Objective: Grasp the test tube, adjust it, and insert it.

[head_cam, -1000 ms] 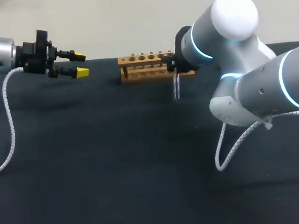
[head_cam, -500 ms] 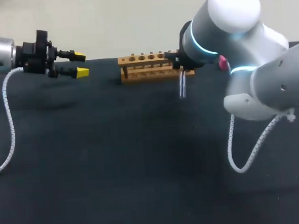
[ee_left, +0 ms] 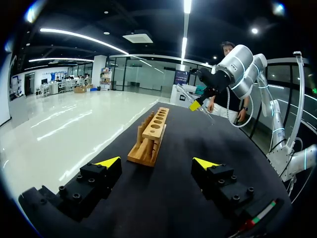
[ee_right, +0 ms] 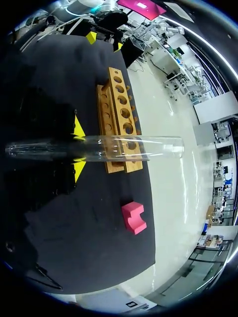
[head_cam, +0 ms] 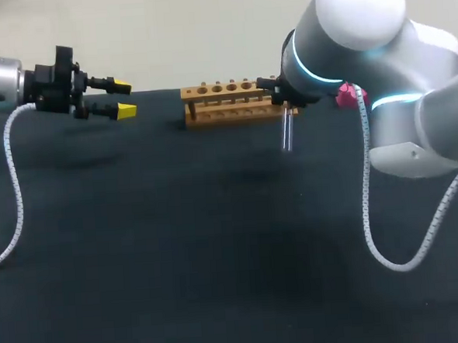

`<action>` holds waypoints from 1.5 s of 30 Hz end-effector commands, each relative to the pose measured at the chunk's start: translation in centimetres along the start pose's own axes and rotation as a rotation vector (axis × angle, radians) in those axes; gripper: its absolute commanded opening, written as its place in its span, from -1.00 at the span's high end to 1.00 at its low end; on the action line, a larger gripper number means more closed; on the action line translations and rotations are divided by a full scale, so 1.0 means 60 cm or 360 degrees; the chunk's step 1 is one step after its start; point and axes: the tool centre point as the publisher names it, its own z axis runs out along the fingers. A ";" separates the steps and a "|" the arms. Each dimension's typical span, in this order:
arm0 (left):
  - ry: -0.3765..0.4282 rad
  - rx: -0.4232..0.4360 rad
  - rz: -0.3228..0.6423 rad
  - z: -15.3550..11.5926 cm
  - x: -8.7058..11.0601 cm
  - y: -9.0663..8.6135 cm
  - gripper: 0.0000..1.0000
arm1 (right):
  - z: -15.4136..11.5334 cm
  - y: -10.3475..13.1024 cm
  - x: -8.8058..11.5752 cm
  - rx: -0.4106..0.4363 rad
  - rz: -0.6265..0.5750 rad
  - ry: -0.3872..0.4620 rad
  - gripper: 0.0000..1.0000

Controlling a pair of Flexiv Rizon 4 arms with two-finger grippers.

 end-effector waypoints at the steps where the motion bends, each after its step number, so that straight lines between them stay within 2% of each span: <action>1: -0.0004 0.0001 0.0005 -0.001 0.002 0.000 -1.00 | -0.026 -0.010 0.012 0.0017 0.0004 -0.0278 1.00; 7: -0.0004 0.0001 0.0005 -0.001 0.002 0.000 -1.00 | -0.038 -0.017 0.010 0.0033 0.0001 -0.0298 1.00; 11: -0.0004 0.0001 0.0005 -0.001 0.002 0.000 -1.00 | -0.041 -0.020 0.008 -0.0026 -0.0015 -0.0304 1.00; 14: -0.0004 0.0001 0.0005 -0.001 0.002 0.000 -1.00 | -0.043 -0.020 0.005 -0.0136 -0.0016 -0.0308 1.00; 45: -0.0004 0.0001 0.0005 -0.001 0.002 0.000 -1.00 | -0.043 -0.020 0.005 -0.0136 -0.0016 -0.0308 1.00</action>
